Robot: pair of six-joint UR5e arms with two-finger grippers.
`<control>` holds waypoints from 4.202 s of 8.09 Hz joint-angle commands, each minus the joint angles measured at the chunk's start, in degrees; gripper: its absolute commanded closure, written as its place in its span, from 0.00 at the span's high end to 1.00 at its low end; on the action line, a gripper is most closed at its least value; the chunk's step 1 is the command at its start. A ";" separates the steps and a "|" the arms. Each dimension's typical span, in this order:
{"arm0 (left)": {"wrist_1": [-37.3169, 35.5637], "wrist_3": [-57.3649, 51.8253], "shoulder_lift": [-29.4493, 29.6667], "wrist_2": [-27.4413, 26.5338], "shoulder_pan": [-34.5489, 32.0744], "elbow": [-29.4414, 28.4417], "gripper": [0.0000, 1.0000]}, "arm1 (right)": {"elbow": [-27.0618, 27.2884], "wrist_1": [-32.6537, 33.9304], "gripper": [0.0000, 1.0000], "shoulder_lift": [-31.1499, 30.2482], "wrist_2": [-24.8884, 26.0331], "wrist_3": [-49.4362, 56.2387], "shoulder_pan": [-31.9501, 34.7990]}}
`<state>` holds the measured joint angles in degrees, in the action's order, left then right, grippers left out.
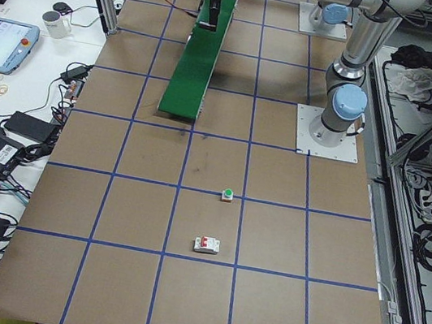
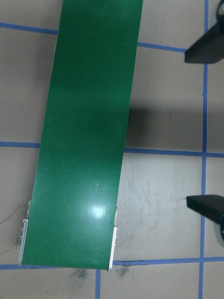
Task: Move capacitor from left to right
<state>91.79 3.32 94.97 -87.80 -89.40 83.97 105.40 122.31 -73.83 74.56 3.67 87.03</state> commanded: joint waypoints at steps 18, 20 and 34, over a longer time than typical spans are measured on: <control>-3.27 -0.59 0.30 -0.26 0.01 0.75 1.00 | -10.04 -15.24 0.00 -2.88 18.95 16.16 -8.66; -3.37 -0.60 0.39 -0.17 0.01 0.58 1.00 | -10.04 -16.85 0.00 -4.56 19.31 37.26 -21.57; -3.28 -0.68 0.48 -0.35 0.01 0.84 1.00 | -10.21 -28.93 1.00 -13.85 19.78 46.40 -26.15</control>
<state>88.50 2.67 95.45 -88.09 -89.39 84.75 96.17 101.48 -81.73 98.47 59.41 55.01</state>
